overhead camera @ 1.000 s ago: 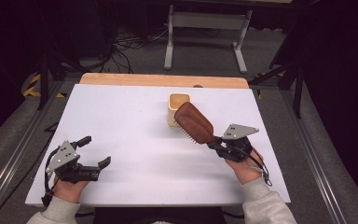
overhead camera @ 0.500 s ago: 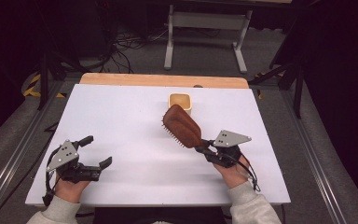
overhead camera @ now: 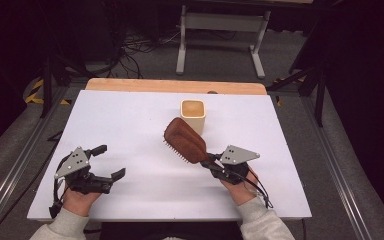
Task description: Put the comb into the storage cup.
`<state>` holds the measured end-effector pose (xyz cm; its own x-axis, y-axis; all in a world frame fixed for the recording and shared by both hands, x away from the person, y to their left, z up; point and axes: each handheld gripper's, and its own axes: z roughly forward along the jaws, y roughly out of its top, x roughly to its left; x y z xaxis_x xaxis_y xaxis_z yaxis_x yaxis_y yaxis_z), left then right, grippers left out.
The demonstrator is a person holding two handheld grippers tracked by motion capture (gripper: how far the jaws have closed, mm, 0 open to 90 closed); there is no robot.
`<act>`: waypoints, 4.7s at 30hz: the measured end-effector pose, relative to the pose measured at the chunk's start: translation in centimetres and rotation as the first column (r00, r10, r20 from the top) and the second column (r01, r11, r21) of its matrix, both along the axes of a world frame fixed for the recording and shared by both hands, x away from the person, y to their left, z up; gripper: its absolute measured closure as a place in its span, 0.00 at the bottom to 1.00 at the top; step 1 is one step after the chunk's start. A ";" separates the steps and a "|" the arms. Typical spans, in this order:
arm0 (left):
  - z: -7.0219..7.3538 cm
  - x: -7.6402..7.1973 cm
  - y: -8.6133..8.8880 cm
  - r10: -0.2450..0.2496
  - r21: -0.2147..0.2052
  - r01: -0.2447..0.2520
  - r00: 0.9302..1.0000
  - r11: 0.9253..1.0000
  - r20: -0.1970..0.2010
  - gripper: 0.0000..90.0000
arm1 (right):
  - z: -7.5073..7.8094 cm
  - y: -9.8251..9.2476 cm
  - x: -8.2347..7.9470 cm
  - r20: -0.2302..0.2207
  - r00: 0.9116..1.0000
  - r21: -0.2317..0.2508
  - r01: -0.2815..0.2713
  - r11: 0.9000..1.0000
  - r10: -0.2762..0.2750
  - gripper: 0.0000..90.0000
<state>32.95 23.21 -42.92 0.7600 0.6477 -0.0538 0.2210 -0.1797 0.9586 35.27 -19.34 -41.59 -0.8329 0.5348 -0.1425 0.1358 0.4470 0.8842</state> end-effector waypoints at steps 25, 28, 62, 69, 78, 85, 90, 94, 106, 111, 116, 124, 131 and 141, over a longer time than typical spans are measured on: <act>3.0 1.9 -5.7 -0.099 -0.031 0.099 0.995 0.995 -0.003 0.01 | -0.2 0.7 -0.2 0.034 0.999 0.009 0.002 1.000 -0.003 0.80; 3.2 2.3 -6.8 -0.134 -0.032 0.133 0.991 0.991 -0.019 0.00 | -0.3 0.7 -0.4 0.034 0.999 0.009 0.003 1.000 -0.004 0.80; 4.3 4.4 -14.3 -0.212 -0.045 0.209 0.972 0.977 -0.104 0.02 | -0.4 0.8 -0.9 0.068 0.998 0.003 0.004 1.000 -0.004 0.80; 4.3 4.4 -14.9 -0.165 -0.022 0.163 0.980 0.986 -0.111 0.13 | -0.4 0.9 -1.0 0.074 0.997 -0.010 0.008 1.000 -0.007 0.80; 4.6 4.2 -14.7 -0.159 -0.054 0.154 0.980 0.987 -0.116 0.28 | -0.7 1.3 -1.1 0.094 0.996 -0.048 0.012 0.999 -0.007 0.80; 4.7 4.5 -14.3 -0.190 -0.107 0.173 0.965 0.979 -0.179 0.41 | -0.9 1.5 -1.1 0.099 0.995 -0.069 0.019 0.997 -0.012 0.80; 4.9 4.2 -14.4 -0.215 -0.085 0.204 0.964 0.975 -0.157 0.46 | -1.0 1.6 -1.1 0.100 0.995 -0.084 0.021 0.996 -0.013 0.80; 5.3 3.9 -14.4 -0.248 -0.089 0.237 0.958 0.967 -0.145 0.54 | -1.2 1.7 -1.1 0.099 0.995 -0.102 0.015 0.995 -0.005 0.80; 6.4 3.6 -14.6 -0.298 -0.097 0.287 0.943 0.953 -0.145 0.63 | -1.1 1.7 -1.1 0.102 0.995 -0.086 -0.010 0.996 0.019 0.79; 7.4 3.4 -14.9 -0.298 -0.069 0.291 0.946 0.954 -0.125 0.64 | -0.8 1.4 -1.0 0.099 0.994 -0.041 -0.035 0.999 0.039 0.75; 8.5 3.6 -15.0 -0.298 -0.038 0.296 0.948 0.954 -0.109 0.64 | -0.4 0.9 -1.1 0.109 0.994 -0.008 -0.029 1.000 0.029 0.64; 10.2 3.9 -14.9 -0.277 0.003 0.278 0.957 0.961 -0.081 0.64 | -0.1 -0.3 -0.7 0.086 0.996 0.034 -0.015 0.999 0.012 0.40; 11.5 4.5 -14.8 -0.270 0.009 0.272 0.960 0.962 -0.073 0.64 | 0.0 -1.0 -0.1 0.058 0.998 0.083 0.001 0.997 -0.005 0.16; 14.0 5.0 -14.8 -0.249 0.049 0.250 0.968 0.967 -0.028 0.64 | 0.1 -2.0 0.4 0.033 0.999 0.117 0.025 0.993 -0.029 0.04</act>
<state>37.94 8.37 -28.95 0.8971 0.4397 -0.0430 0.1829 -0.2812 0.9421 35.70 -21.34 -41.49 -0.8136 0.5715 -0.1067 0.1145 0.3374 0.9344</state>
